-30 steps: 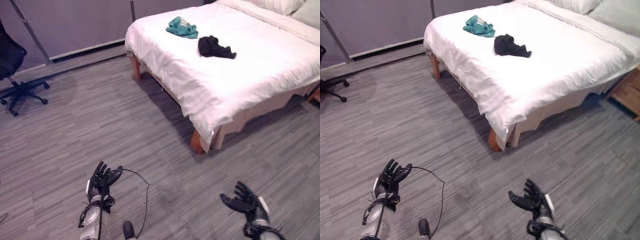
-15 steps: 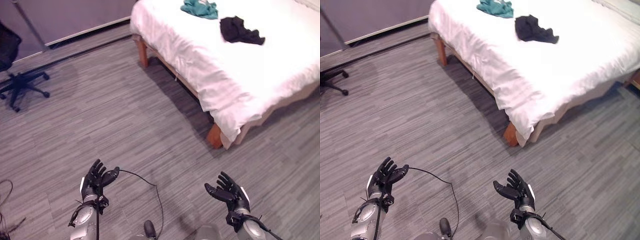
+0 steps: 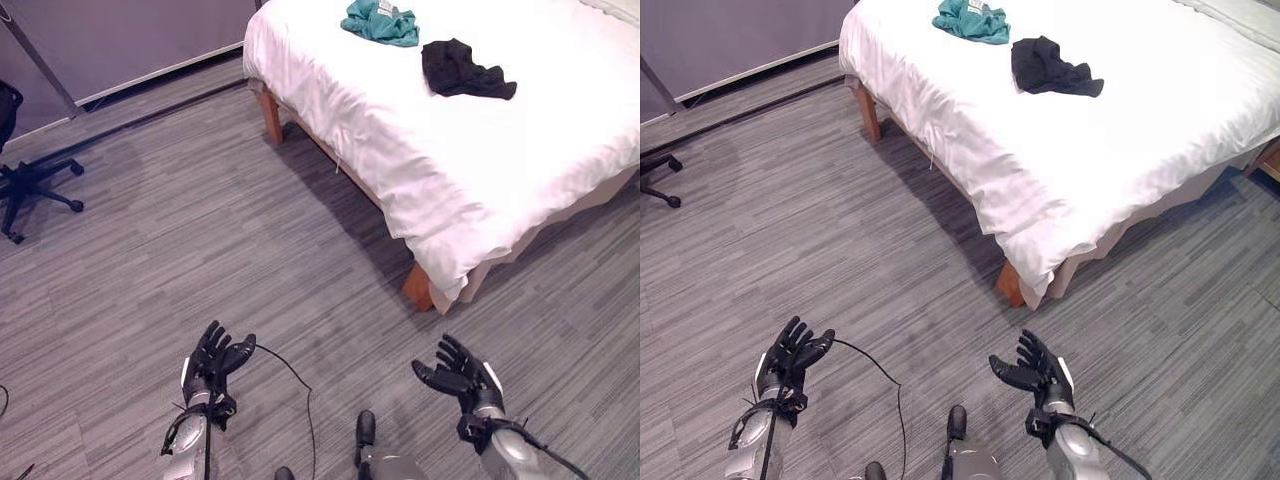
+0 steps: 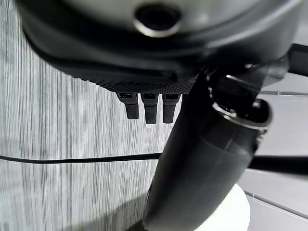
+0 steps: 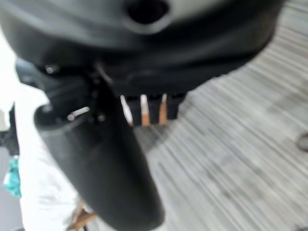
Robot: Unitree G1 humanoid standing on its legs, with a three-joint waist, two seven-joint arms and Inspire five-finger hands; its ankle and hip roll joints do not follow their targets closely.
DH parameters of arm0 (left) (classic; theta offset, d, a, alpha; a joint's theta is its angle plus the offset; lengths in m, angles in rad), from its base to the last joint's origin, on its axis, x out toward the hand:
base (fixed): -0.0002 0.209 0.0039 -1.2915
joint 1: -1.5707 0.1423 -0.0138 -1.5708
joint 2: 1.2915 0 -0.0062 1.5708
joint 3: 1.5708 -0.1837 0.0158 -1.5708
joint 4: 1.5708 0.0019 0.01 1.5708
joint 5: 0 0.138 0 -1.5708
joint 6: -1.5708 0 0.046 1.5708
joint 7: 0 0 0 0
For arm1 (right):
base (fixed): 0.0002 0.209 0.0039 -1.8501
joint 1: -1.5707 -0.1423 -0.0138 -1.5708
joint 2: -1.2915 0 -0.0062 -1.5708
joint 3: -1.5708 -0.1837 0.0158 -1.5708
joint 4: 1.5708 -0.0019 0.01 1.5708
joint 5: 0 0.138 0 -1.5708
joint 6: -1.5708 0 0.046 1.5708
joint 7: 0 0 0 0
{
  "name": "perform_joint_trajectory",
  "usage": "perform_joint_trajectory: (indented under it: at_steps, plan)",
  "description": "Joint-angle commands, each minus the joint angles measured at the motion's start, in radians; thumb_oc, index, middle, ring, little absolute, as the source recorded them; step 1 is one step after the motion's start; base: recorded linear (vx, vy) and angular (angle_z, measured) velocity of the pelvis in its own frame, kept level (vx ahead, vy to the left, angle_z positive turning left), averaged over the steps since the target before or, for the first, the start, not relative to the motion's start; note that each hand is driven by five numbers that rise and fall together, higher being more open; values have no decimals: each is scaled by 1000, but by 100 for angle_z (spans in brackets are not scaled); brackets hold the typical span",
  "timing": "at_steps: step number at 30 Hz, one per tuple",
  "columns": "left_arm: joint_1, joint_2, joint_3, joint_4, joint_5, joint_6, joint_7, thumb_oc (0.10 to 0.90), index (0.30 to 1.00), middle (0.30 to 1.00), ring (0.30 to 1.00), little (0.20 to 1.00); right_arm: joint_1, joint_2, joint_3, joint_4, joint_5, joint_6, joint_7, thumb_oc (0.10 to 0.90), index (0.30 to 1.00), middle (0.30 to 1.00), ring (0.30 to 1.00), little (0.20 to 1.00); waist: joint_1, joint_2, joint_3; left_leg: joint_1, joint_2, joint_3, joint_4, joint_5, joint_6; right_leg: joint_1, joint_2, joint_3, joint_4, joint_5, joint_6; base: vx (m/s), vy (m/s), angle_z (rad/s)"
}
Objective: Pick up bed clothes into laundry basket.
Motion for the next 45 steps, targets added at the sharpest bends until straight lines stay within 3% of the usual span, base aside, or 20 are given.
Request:
perform_joint_trajectory:
  at_steps: [1,10,15,31,32,33,35,37,45]
  plan:
    - [-16,62,38,-67,-5,-78,-23,800,900,900,900,900,12,-13,-16,-46,-13,-69,-1,800,900,900,900,900,2,-35,-72,-76,-73,-55,-37,89,-27,109,-69,7,26,-56,135,48,-47,11]
    - [-34,68,30,-57,6,-73,-14,800,900,900,900,900,18,-12,-6,-65,-10,-69,0,800,900,900,900,900,-13,-26,-63,-69,-67,-66,-37,88,-32,100,-61,15,74,-89,118,11,-35,11]
    - [-62,80,33,-47,-1,-84,-5,800,900,900,900,900,14,-18,-3,-46,-7,-70,0,800,900,900,900,900,-4,-37,-32,-89,-59,-63,52,89,-48,85,-62,35,112,-98,106,-11,-67,-6]
    - [-31,47,-7,-63,6,-66,-26,800,900,900,900,900,20,-17,-6,-62,-6,-88,4,800,900,900,900,900,-24,-21,-78,-31,-61,-55,-37,88,-44,150,-41,20,31,-91,111,23,-22,-7]
    - [37,87,28,-125,4,-42,2,800,900,900,900,900,22,-25,-34,-63,50,-90,-1,800,900,900,900,900,50,-88,-29,-167,19,-108,250,65,-70,155,-103,-52,76,-128,103,-42,33,3]
    - [37,87,28,-125,5,-42,2,800,900,900,900,900,22,-25,-34,-64,50,-90,-1,800,900,900,900,900,50,-89,-29,-166,18,-107,244,70,-70,154,-104,-51,75,-126,103,-75,87,2]
    - [14,77,-3,-97,20,-37,4,800,900,900,900,900,30,-7,-40,-66,74,-98,-13,800,900,900,900,900,20,-60,-64,-108,-5,-100,73,65,-57,134,-84,-50,72,-120,112,-72,109,13]
    - [-17,90,-18,-87,55,-39,30,800,900,900,900,900,26,9,-47,-55,90,-106,-34,800,900,900,900,900,-2,-52,-91,-75,-15,-105,-23,92,-59,134,-84,-52,63,-106,116,-89,66,23]
    - [-38,76,-29,-98,37,-44,29,800,900,900,900,900,-3,33,-10,-47,107,-102,-27,800,900,900,900,900,-2,-42,-119,-39,-18,-97,-35,91,-51,160,-82,-48,50,-99,117,-56,15,9]
